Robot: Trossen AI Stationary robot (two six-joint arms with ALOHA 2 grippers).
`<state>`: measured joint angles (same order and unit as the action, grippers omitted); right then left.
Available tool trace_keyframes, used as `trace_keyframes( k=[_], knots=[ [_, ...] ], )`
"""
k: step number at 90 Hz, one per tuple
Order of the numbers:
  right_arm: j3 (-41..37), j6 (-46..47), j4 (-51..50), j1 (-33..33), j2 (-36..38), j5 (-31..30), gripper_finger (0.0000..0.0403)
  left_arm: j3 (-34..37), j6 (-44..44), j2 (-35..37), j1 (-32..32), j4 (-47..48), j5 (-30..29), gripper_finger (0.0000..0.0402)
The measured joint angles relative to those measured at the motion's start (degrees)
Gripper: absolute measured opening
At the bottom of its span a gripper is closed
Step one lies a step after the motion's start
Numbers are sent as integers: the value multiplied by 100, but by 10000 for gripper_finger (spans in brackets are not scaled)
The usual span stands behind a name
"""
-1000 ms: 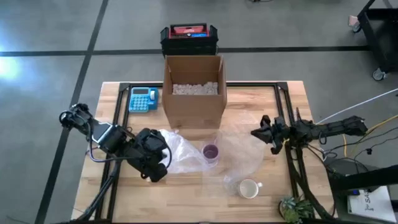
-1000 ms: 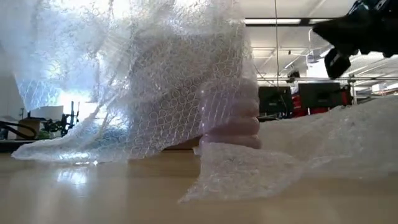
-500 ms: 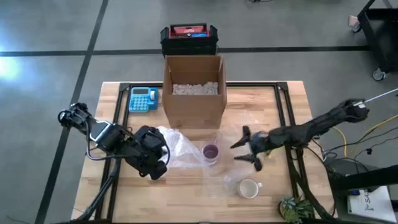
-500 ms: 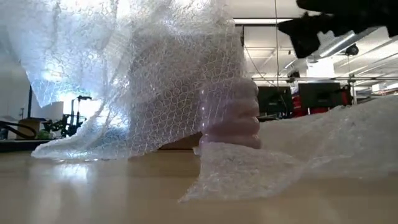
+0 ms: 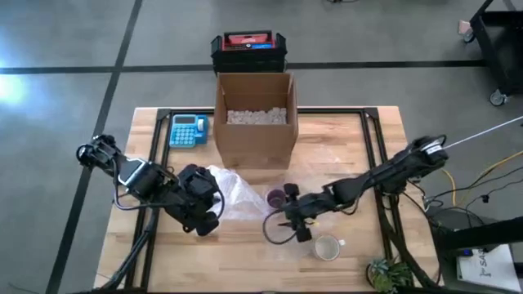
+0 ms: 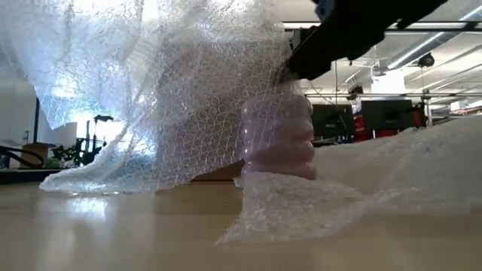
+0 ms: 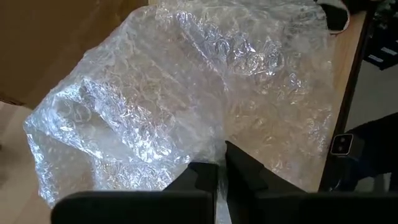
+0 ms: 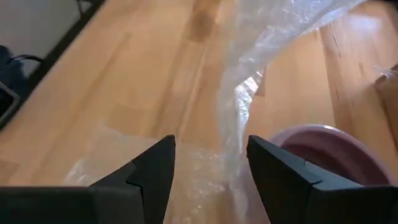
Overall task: Wrap mug
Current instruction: Prepare the transparent bubble wrap to wrap the purple mug
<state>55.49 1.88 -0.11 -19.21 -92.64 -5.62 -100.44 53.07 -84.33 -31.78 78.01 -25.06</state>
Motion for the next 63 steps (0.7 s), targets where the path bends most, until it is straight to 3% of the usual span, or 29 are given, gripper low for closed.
trace_keyframes(
  k=[12, 29, 35, 46, 63],
  knots=[
    [488, 50, -788, -10, -394, 1, 145, 0, -8, 7, -1, 1, 2, 0],
    [1179, 6, -2101, -119, -547, -3, 14, 2, 89, 116, -5, 0, 272, 0],
    [1403, -3, -2429, -219, -417, 5, 14, 2, 197, 203, -5, 1, 627, 0],
    [1731, -27, -3017, -395, 73, 436, 4, -169, 293, 364, 17, 184, 1864, 0],
    [1800, 307, -3452, -593, 830, 1023, 1, -357, 822, 637, 19, 463, 2663, 0]
  ],
)
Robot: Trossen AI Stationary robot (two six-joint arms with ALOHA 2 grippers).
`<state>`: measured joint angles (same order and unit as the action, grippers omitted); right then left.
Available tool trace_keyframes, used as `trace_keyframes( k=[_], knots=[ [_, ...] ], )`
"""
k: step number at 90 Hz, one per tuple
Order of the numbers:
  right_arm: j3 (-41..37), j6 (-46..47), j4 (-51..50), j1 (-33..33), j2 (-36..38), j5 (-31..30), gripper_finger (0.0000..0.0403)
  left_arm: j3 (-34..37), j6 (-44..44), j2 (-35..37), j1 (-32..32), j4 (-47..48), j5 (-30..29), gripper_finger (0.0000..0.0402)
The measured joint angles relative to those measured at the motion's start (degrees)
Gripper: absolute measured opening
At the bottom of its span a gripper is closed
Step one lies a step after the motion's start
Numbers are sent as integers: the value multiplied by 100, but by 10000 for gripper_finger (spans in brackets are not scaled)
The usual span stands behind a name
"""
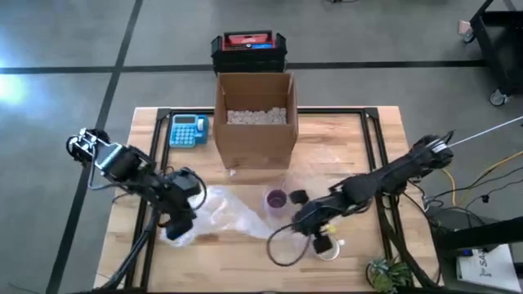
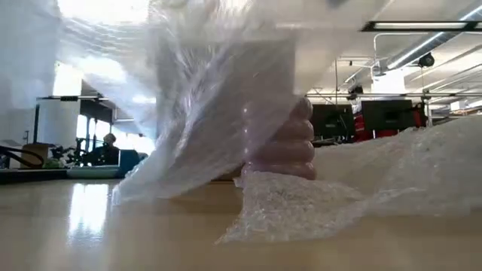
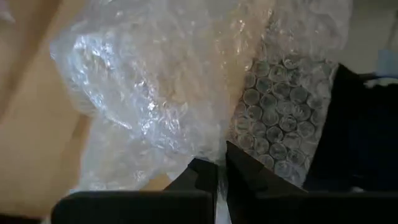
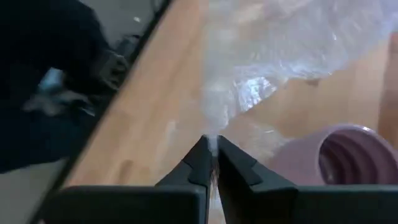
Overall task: Wrap mug
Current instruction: Prepare the transparent bubble wrap to wrap the purple mug
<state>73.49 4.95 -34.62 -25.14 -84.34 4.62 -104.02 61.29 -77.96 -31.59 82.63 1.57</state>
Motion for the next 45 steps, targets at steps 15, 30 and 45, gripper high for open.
trace_keyframes(
  k=[15, 30, 45],
  knots=[
    [-12, 464, -182, -129, 382, 703, 0, -10, 336, 67, -41, 143, 410, 0],
    [-4, 773, -138, -152, 620, 1417, 0, 161, 597, -156, -144, -18, 1109, 0],
    [-4, 1228, -53, -145, 877, 2157, 0, 440, 947, -434, -256, -724, 1999, 0]
  ],
)
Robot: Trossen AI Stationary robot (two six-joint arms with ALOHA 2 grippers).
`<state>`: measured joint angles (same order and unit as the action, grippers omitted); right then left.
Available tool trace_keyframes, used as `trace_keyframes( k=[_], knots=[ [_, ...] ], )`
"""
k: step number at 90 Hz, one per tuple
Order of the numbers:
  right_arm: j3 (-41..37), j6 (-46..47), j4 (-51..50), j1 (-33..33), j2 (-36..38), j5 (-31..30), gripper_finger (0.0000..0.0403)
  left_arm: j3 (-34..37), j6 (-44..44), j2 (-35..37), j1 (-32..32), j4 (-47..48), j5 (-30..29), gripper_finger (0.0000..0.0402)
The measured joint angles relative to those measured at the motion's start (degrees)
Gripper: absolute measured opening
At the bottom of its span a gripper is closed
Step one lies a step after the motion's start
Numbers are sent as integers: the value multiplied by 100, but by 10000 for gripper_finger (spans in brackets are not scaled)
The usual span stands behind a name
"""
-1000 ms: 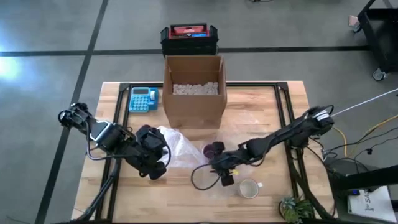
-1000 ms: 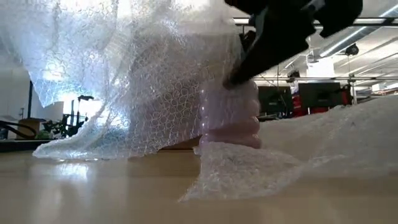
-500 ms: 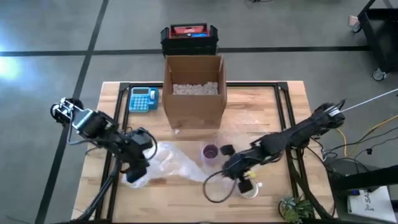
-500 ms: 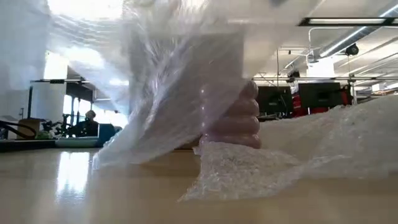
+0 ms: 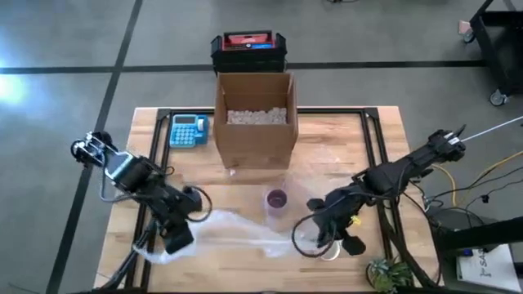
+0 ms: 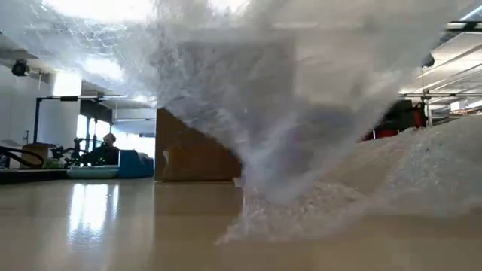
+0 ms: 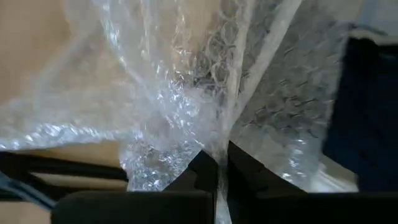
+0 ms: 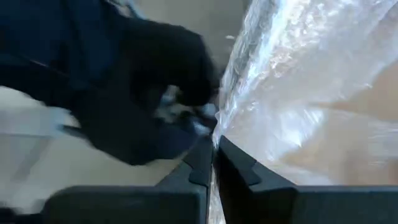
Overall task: Wrap mug
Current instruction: Prepare the transparent bubble wrap to wrap the purple mug
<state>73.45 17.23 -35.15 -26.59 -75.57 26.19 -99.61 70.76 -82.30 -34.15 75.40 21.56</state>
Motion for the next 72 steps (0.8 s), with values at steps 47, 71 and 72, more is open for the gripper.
trace_keyframes(
  k=[47, 71, 72],
  knots=[
    [-181, 722, 338, 164, 290, 1030, 0, 107, -990, -251, -28, -1504, 231, 0],
    [-1039, 156, -161, 1101, 199, 357, 0, 981, -1005, 56, 166, 243, -787, 0],
    [-1070, 128, -148, 1139, 198, 341, 0, 1020, -1019, 65, 174, 236, -802, 0]
  ],
)
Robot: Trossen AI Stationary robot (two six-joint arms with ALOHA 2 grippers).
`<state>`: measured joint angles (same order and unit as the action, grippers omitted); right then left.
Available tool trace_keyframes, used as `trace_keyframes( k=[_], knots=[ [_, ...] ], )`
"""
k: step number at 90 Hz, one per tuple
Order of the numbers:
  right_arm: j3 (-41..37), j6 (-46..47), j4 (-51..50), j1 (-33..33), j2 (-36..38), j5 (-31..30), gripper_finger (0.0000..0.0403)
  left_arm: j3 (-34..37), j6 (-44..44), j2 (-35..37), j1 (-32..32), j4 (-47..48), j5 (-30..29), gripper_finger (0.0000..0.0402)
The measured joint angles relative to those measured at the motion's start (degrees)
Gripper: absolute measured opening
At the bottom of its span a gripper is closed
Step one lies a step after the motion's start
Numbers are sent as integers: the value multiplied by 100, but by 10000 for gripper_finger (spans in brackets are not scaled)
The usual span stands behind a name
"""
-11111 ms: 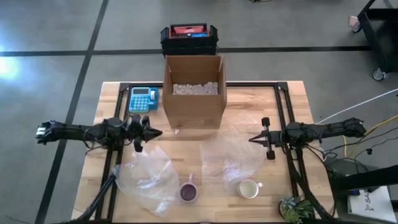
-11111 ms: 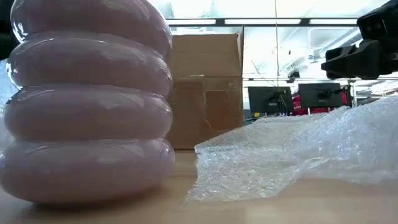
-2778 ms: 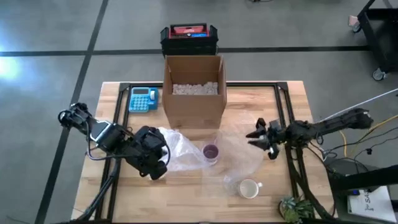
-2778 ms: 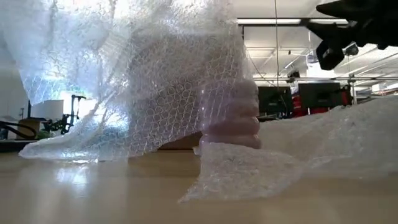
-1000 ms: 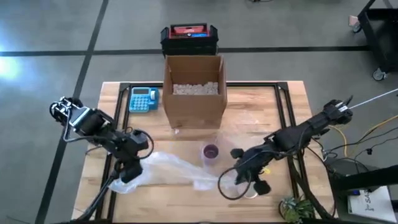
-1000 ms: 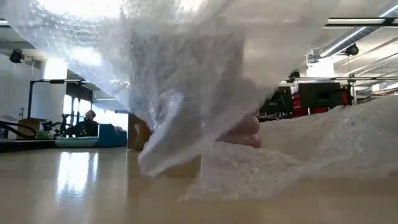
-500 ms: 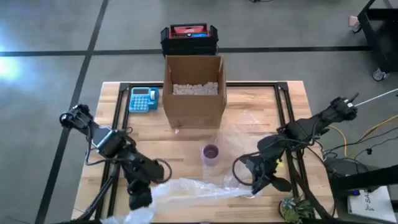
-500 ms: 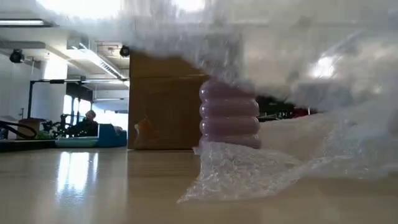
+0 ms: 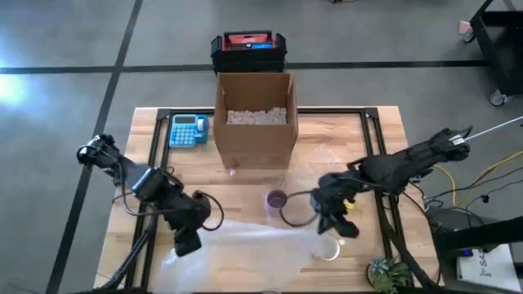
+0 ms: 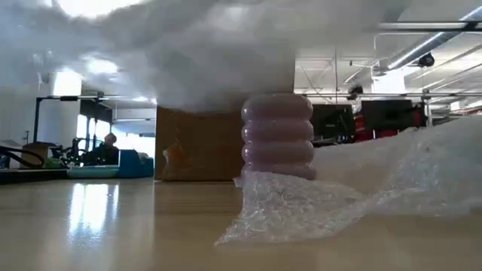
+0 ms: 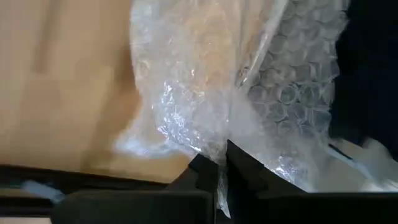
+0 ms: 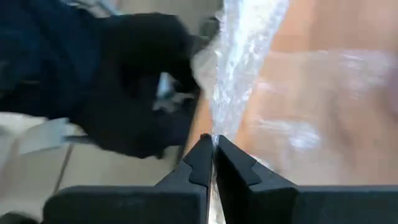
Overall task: Wrap mug
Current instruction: Prepare the transparent bubble wrap to wrap the purple mug
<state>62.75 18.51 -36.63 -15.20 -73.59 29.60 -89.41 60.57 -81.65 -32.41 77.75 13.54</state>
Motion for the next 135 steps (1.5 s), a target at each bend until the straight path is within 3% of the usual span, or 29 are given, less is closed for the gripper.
trace_keyframes(
  k=[21, 33, 40, 46, 56, 72, 84, 90, 105, 120, 135],
  knots=[
    [-253, -283, 13, 436, -264, -322, 0, 871, -305, -48, 103, -296, -59, 19],
    [-228, -501, 26, 452, -497, -566, 6, 1427, -323, -61, 184, -379, 5, 71],
    [-141, -636, -60, 488, -558, -567, 21, 1531, -510, -48, 426, 33, 632, 111],
    [42, -757, -279, 550, -565, -566, 39, 1451, -400, -26, 653, 479, 995, 143],
    [518, -979, -893, 659, -535, -599, 75, 943, -330, 25, 804, 1275, 771, 183],
    [1026, -1257, -1150, 693, -431, -813, 127, 169, -384, 348, 889, 1049, 395, 219],
    [1066, -1221, -936, 483, -427, -817, 149, -412, -142, 532, 691, 781, -903, 224],
    [947, -1176, -604, 231, -433, -819, 154, -445, -91, 627, 389, 321, -1212, 223],
    [379, -1183, 962, -631, -625, -1025, 151, 35, 487, 612, -425, -1217, -1409, 209],
    [-6, -1617, 2573, -1227, -1143, -2140, 133, 810, 1191, 171, -961, -2285, -1366, 187],
    [74, -1896, 2881, -1331, -1955, -3072, 110, 1456, 1770, -438, -1068, -2502, -1112, 160]
  ],
)
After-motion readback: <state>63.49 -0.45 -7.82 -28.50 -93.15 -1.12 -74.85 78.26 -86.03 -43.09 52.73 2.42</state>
